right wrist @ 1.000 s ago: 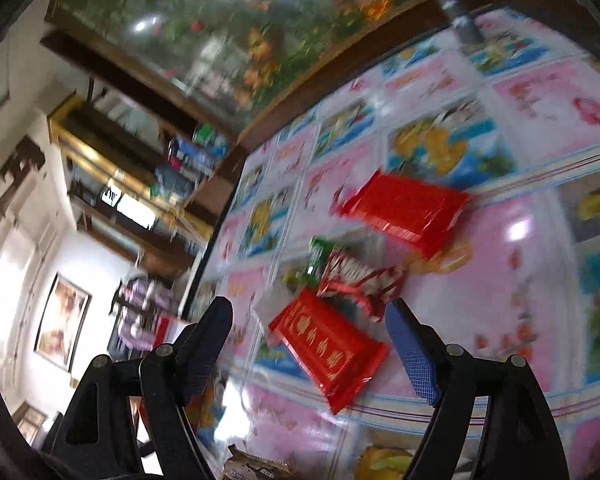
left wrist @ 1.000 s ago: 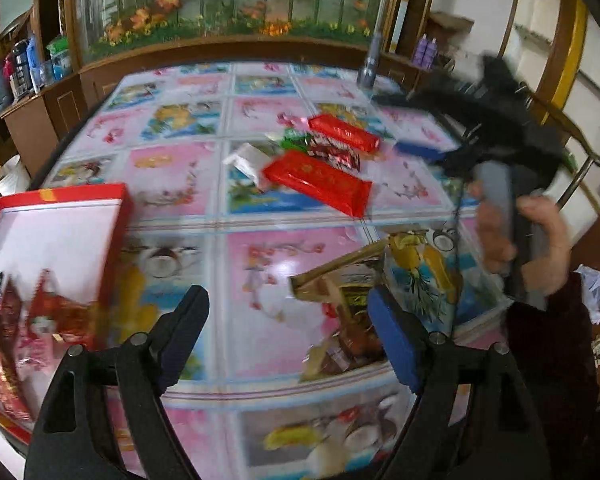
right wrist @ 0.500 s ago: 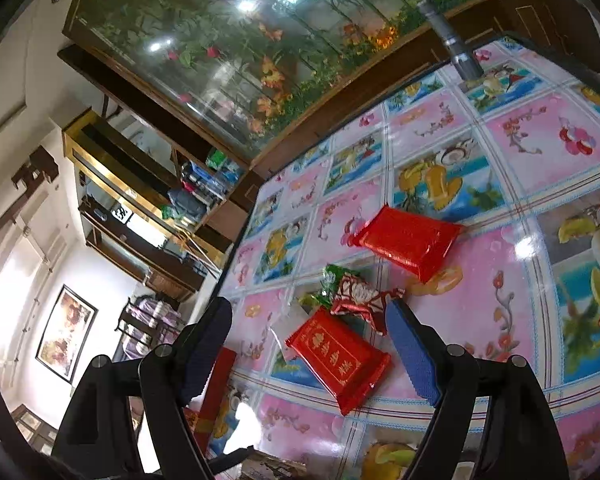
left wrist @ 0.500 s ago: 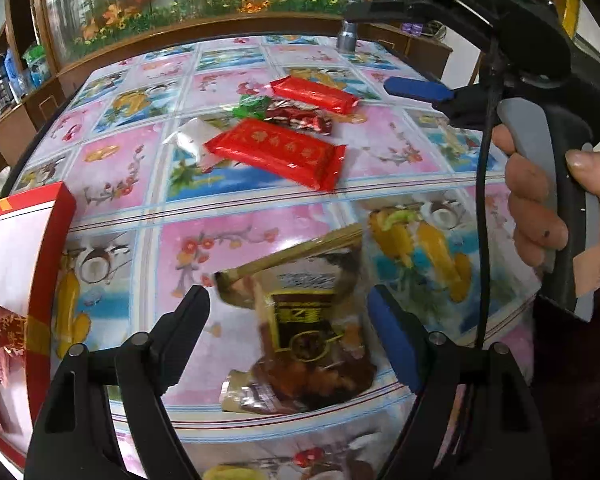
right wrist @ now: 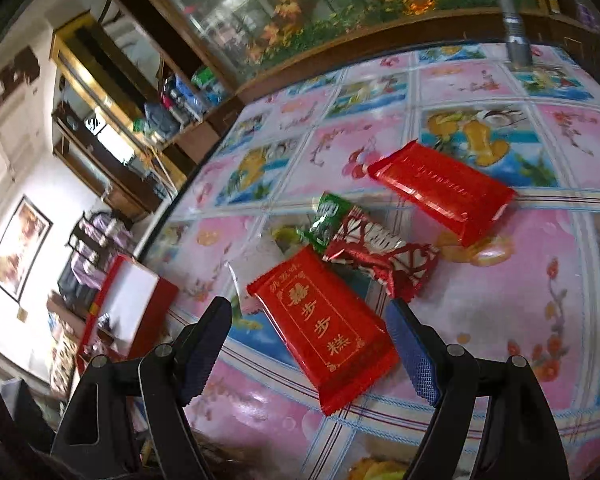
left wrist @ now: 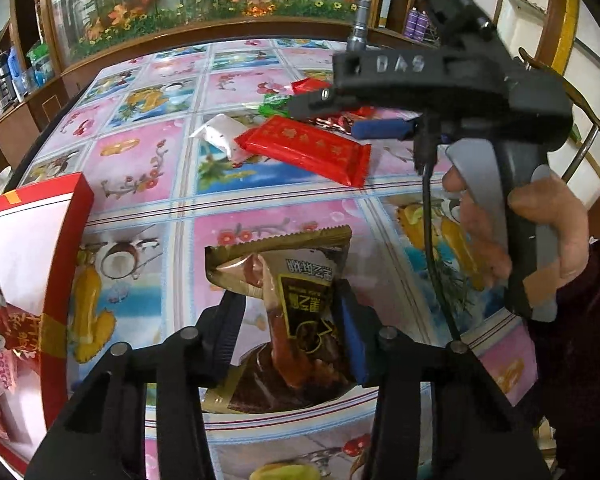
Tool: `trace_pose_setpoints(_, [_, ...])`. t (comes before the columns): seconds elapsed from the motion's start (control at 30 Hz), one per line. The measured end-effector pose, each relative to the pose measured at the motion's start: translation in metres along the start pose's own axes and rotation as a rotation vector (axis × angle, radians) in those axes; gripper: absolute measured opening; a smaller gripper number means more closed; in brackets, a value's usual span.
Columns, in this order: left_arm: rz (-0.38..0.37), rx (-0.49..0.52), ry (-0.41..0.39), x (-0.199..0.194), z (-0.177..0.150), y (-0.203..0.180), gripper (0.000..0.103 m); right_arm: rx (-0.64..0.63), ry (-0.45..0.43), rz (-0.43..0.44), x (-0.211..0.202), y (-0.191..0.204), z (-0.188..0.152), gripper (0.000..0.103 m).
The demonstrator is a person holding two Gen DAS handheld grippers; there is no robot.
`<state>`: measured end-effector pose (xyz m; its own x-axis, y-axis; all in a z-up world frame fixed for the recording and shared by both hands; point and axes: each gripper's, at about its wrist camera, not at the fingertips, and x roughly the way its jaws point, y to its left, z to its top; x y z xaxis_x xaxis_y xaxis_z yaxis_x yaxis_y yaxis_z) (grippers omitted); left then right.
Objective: Organize snacks
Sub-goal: 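Grasp the brown-and-gold snack bag with the left tool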
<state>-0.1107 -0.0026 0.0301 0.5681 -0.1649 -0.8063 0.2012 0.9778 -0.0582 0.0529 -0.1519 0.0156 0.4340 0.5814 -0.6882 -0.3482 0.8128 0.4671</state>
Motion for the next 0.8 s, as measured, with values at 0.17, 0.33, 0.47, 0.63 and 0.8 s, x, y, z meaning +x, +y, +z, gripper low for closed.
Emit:
trace_pose_setpoints(0.17, [0.012,-0.023,0.003,-0.001,-0.002,0.007,0.043,-0.074,0.040,-0.065,0.015,0.010,-0.004,0.082])
trace_pose_setpoints(0.33, [0.015,-0.012,0.001,0.000,-0.002,0.005,0.042,-0.176,0.069,-0.144,0.023,0.025,-0.013,0.082])
trace_pose_setpoints(0.47, [0.011,-0.026,0.006,0.001,-0.001,0.007,0.042,-0.277,0.077,-0.230,0.028,0.037,-0.021,0.082])
trace_pose_setpoints(0.63, [0.023,-0.027,0.002,0.003,-0.001,0.006,0.042,-0.357,0.063,-0.344,0.034,0.045,-0.028,0.073])
trace_pose_setpoints(0.8, [0.054,-0.010,-0.011,0.003,-0.001,0.002,0.042,-0.328,0.046,-0.362,0.028,0.038,-0.025,0.054])
